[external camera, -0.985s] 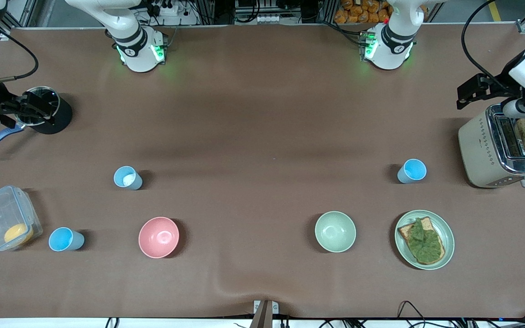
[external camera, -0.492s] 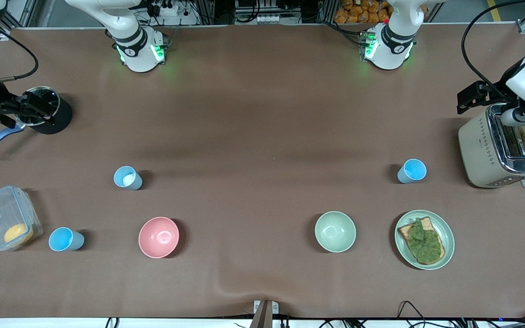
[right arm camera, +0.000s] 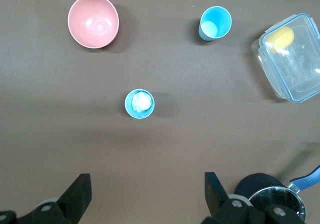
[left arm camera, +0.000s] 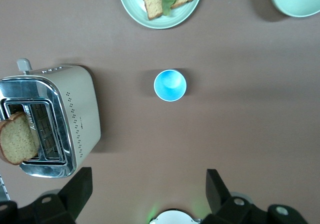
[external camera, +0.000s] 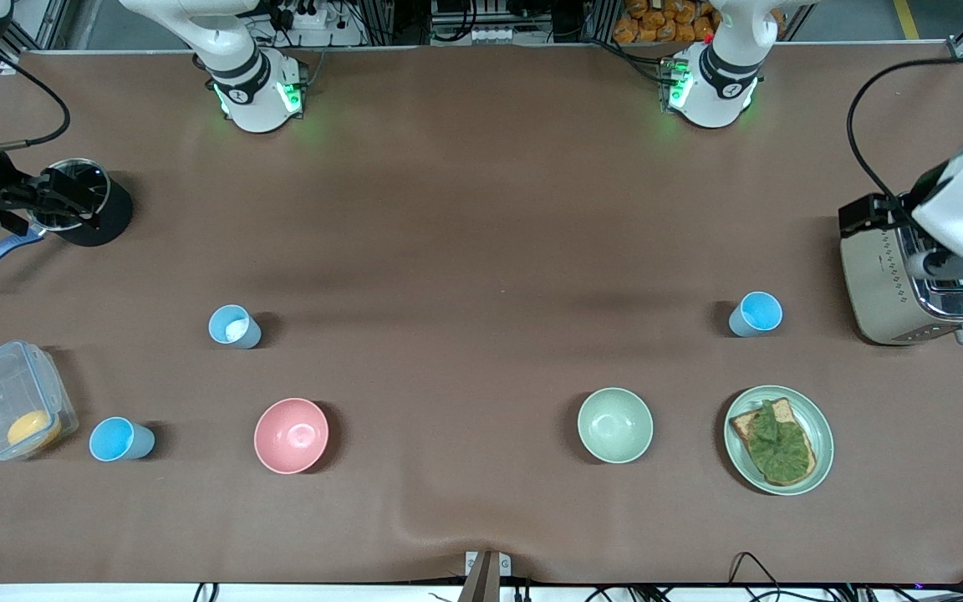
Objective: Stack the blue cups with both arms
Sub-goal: 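Move the left gripper to a blue cup while the right gripper reaches another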
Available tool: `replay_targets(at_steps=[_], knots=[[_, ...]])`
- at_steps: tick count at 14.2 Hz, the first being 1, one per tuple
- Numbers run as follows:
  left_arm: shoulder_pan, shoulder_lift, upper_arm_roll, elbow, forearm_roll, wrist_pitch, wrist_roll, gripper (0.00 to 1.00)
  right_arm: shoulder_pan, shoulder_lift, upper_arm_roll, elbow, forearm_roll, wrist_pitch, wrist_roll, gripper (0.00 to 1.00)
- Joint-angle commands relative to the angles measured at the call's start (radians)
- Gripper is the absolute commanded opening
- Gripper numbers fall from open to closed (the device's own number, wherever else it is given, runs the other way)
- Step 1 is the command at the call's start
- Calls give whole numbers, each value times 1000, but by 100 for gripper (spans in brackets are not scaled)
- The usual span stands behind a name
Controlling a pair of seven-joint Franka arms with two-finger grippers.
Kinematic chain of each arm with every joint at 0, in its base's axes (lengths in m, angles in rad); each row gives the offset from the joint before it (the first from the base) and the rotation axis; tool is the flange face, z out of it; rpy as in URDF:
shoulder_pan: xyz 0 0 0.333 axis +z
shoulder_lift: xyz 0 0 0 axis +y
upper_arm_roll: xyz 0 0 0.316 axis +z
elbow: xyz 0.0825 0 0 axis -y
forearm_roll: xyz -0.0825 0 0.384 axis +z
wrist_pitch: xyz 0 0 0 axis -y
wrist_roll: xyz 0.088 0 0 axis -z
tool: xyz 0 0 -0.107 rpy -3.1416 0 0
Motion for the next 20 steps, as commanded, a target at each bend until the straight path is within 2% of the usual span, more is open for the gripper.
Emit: replay_targets(at_steps=[1,5,8,10,12,16,20], knots=[[7,58,-6,20,21,15,-5,100,-10,-4,6,0,-11,-6,-12,100],[30,21,-8,-51,16,76,-5,100,-14,-3,6,-1,-11,-6,-12,100],[51,-135,-14,-199,-10,121,-5,100,-16,-4,6,-1,-11,-6,-12,100],[67,-174,-12,-308,-45,228,-5,100,-16,-3,6,-1,-11,-6,-10,100],[93,-156,-12,-356,-47,292,-7,100,-16,-3,6,-1,-11,-4,-12,100],[128,-105,-9,-486,-45,503,-7,100,-16,-3,6,-1,-11,-6,-12,100],[130,-36,-8,-578,-34,644,-8,100,-16,19,6,-1,-11,-4,-12,100]])
